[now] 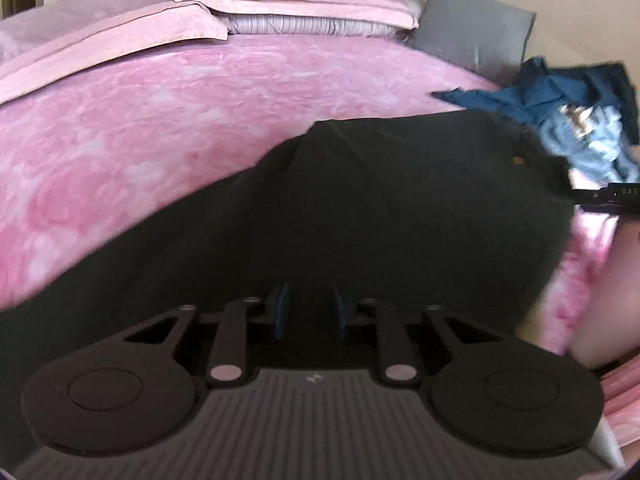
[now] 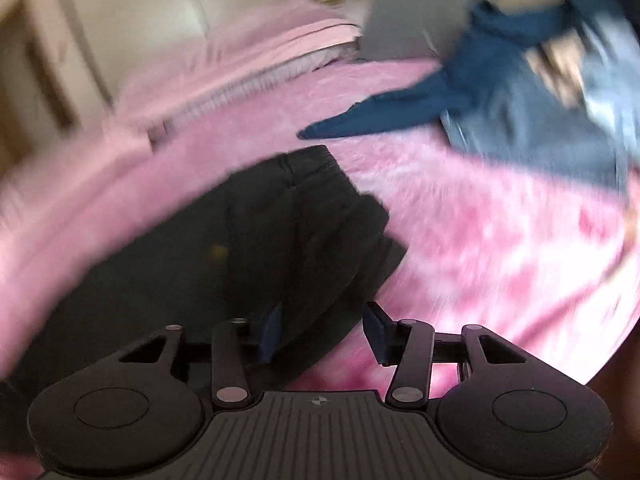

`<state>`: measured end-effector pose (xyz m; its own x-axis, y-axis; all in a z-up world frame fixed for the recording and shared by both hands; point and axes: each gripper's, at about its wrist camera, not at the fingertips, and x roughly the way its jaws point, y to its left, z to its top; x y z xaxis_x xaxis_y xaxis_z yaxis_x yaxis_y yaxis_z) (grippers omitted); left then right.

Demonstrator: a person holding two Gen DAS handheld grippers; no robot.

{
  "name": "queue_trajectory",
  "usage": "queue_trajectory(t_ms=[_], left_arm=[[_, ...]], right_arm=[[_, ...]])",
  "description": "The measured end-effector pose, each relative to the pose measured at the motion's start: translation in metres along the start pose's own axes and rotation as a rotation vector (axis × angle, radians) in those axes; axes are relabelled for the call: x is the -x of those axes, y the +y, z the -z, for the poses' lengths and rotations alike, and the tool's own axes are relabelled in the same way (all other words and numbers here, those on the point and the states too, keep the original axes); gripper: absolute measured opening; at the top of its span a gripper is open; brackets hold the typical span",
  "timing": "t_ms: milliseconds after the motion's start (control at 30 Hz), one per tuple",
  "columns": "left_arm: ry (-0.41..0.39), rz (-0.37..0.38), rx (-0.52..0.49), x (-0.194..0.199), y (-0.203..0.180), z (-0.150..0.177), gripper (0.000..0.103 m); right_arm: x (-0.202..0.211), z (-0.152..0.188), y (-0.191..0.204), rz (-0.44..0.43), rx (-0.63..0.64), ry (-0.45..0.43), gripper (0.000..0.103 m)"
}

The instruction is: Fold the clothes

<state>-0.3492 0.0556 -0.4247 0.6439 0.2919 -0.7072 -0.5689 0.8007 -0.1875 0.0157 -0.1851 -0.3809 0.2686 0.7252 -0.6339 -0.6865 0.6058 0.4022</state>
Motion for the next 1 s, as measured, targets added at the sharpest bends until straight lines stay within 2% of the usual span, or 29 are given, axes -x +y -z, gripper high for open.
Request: queue_trajectory(t_ms=[33, 133, 267, 300, 367, 400, 533, 667, 733, 767, 867, 933, 1000], left_arm=[[-0.007, 0.025, 0.022, 0.007, 0.0, 0.004, 0.023], [-0.006, 0.033, 0.061, 0.014, 0.0, 0.012, 0.023], [-0.004, 0.031, 0.113, 0.02, 0.005, 0.021, 0.023], [-0.003, 0.027, 0.124, 0.021, 0.007, 0.022, 0.023], [-0.002, 0.022, 0.141, 0.022, 0.011, 0.024, 0.023], [-0.003, 0.021, 0.142, 0.023, 0.012, 0.024, 0.023], [-0.001, 0.01, 0.13, 0.027, 0.014, 0.027, 0.023], [0.008, -0.025, 0.116, 0.026, 0.015, 0.03, 0.021], [0.001, -0.058, 0.095, 0.028, 0.011, 0.031, 0.023], [-0.007, -0.08, 0.08, 0.031, 0.008, 0.031, 0.024], [-0.021, -0.138, 0.065, 0.036, 0.005, 0.032, 0.027], [-0.008, -0.181, 0.087, 0.036, 0.008, 0.036, 0.027], [0.009, -0.228, 0.111, 0.038, 0.01, 0.037, 0.028]], right_arm=[[0.006, 0.002, -0.007, -0.059, -0.078, -0.011, 0.049], [0.005, 0.004, -0.026, -0.166, -0.302, -0.016, 0.049], [-0.016, 0.008, -0.042, -0.208, -0.472, 0.011, 0.048], [-0.021, 0.01, -0.044, -0.212, -0.494, 0.018, 0.042], [-0.021, 0.011, -0.043, -0.222, -0.494, 0.001, 0.01], [-0.016, 0.012, -0.042, -0.234, -0.494, -0.017, 0.008], [0.012, 0.012, -0.035, -0.216, -0.449, -0.087, 0.007], [0.008, 0.016, -0.031, -0.114, -0.373, -0.074, 0.011], [0.006, 0.018, -0.029, -0.064, -0.334, -0.068, 0.025], [0.007, 0.018, -0.027, -0.036, -0.31, -0.069, 0.035], [0.038, 0.013, 0.01, 0.125, -0.079, -0.214, 0.038], [0.045, 0.019, 0.027, 0.09, 0.03, -0.233, 0.038], [0.023, 0.029, 0.034, 0.067, 0.079, -0.111, 0.038]])
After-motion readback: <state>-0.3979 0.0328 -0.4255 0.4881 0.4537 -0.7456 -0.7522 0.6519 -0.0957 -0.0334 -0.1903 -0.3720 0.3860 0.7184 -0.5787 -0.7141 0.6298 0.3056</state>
